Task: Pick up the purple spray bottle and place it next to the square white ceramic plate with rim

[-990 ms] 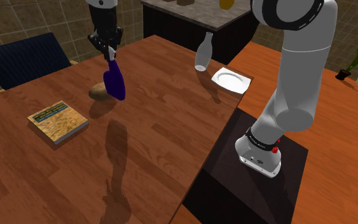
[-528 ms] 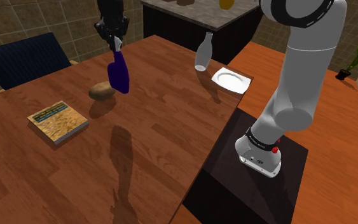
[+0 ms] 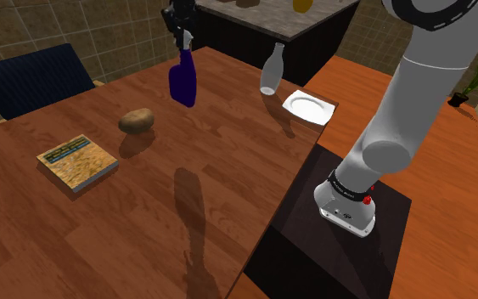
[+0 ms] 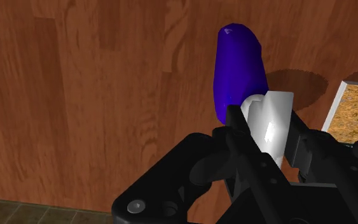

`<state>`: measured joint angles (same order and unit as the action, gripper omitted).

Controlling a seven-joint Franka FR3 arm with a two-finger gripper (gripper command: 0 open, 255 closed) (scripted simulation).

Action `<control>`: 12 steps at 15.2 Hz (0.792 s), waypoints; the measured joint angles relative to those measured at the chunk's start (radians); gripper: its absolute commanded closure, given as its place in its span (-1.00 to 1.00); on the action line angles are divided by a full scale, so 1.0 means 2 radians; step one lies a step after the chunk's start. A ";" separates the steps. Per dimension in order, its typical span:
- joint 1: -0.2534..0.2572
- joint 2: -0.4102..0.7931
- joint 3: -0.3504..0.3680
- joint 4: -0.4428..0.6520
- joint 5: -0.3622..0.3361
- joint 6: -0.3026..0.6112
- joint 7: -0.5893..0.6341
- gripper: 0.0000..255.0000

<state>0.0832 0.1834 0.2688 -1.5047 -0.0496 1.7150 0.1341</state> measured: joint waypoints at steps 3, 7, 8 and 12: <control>-0.019 -0.024 -0.011 -0.011 0.009 -0.012 -0.030 1.00; -0.046 -0.065 -0.030 -0.034 0.021 -0.028 -0.077 1.00; -0.052 -0.068 -0.035 -0.034 0.022 -0.031 -0.087 1.00; -0.075 -0.089 -0.057 -0.034 0.028 -0.052 -0.132 1.00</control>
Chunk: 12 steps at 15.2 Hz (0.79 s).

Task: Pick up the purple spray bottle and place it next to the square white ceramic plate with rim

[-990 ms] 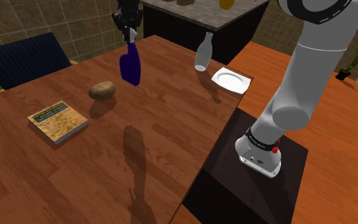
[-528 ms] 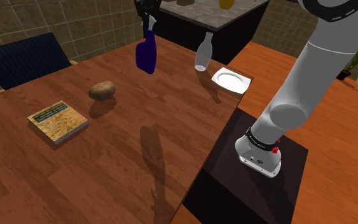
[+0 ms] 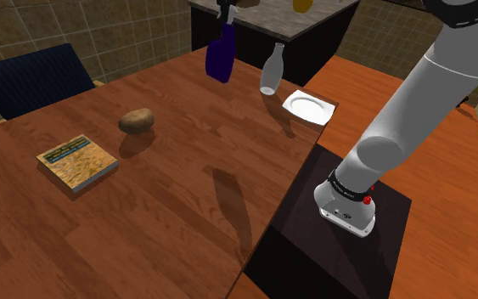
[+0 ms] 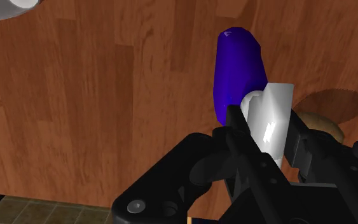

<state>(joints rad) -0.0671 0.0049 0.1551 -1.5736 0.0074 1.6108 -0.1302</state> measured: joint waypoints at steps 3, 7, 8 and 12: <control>-0.017 -0.007 -0.016 0.011 0.002 -0.018 -0.033 1.00; -0.038 -0.006 -0.039 0.039 0.003 -0.047 -0.077 1.00; -0.043 -0.007 -0.044 0.048 0.003 -0.056 -0.086 1.00; -0.066 0.006 -0.066 0.088 0.004 -0.084 -0.131 1.00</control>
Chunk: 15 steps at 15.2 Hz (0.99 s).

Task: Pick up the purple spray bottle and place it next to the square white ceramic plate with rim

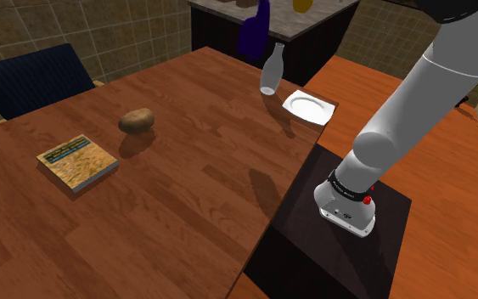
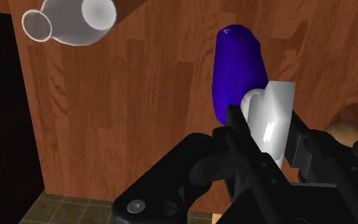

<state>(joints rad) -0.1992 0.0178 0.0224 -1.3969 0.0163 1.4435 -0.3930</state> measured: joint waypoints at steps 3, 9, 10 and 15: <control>-0.017 0.011 -0.016 0.037 0.001 -0.026 -0.032 1.00; -0.058 0.066 -0.048 0.154 0.009 -0.089 -0.101 1.00; -0.061 0.070 -0.050 0.159 0.010 -0.091 -0.106 1.00; -0.062 0.045 -0.051 0.092 0.008 -0.050 -0.111 1.00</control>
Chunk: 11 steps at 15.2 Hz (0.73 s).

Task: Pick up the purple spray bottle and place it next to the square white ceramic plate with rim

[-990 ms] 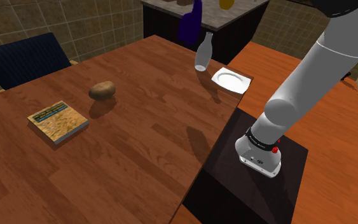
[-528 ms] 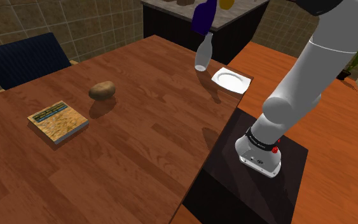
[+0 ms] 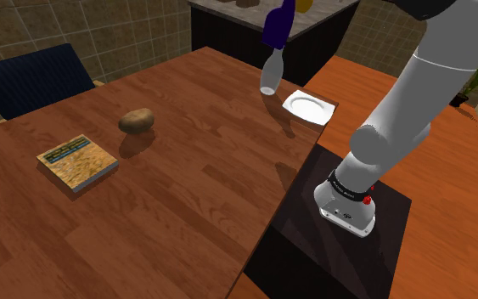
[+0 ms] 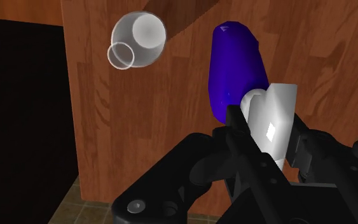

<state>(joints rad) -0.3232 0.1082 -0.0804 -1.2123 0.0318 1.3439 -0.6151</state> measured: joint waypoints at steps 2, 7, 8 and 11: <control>0.001 -0.010 0.001 -0.027 -0.001 0.018 0.001 1.00; 0.002 -0.030 0.001 -0.090 -0.003 0.060 0.000 1.00; 0.002 -0.033 0.001 -0.100 -0.003 0.067 0.001 1.00; 0.002 -0.042 0.001 -0.131 -0.004 0.090 0.000 1.00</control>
<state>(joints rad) -0.3185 0.0242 -0.0774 -1.4752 0.0242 1.5229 -0.6141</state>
